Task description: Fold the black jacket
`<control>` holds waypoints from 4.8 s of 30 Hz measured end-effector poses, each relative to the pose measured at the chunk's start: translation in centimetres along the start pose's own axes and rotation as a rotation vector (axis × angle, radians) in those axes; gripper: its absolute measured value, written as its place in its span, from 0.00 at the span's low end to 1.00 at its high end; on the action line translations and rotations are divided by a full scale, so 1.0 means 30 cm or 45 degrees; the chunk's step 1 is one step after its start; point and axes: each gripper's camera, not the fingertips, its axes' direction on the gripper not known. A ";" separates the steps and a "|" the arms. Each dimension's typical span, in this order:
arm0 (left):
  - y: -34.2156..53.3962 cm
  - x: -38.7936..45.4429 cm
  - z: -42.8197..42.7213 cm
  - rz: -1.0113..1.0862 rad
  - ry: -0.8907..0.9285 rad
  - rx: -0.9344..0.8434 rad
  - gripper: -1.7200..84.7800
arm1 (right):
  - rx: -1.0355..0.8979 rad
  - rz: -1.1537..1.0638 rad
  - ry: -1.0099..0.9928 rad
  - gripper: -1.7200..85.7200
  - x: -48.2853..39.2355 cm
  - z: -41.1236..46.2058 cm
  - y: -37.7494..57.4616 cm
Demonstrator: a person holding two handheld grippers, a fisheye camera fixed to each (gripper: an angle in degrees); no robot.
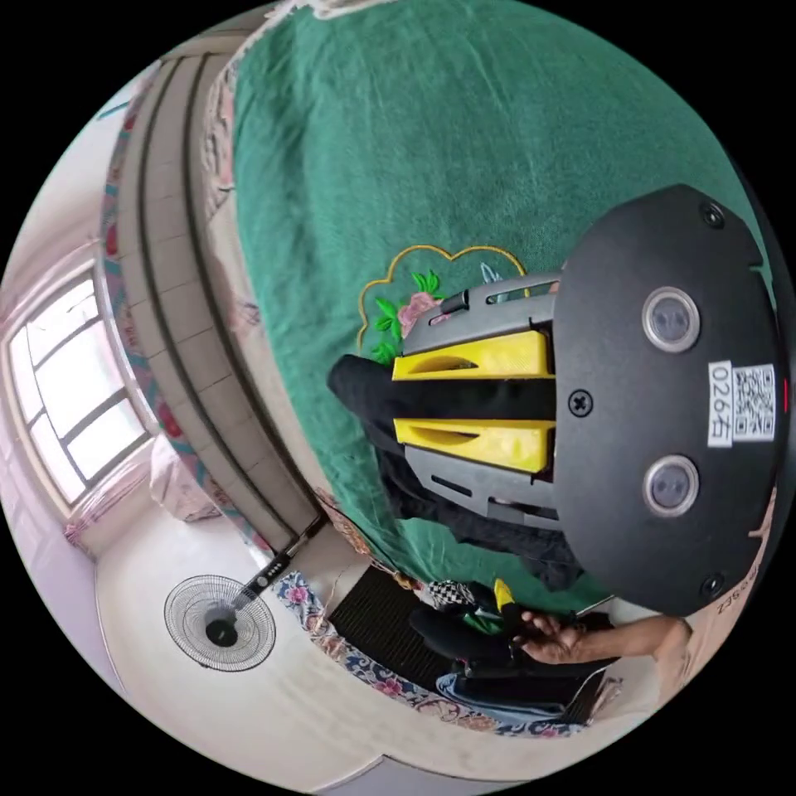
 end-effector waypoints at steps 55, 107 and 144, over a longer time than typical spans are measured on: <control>-0.215 1.370 0.619 0.865 0.070 -0.477 0.20 | -0.446 -0.074 0.774 0.01 -0.094 -0.839 0.241; -0.074 0.013 0.112 -0.107 0.755 0.560 0.19 | -1.038 -0.668 0.023 0.02 -0.319 -0.782 0.508; -0.105 0.162 0.514 0.079 0.118 0.020 0.13 | -0.389 -0.163 0.295 0.12 0.162 -0.944 0.080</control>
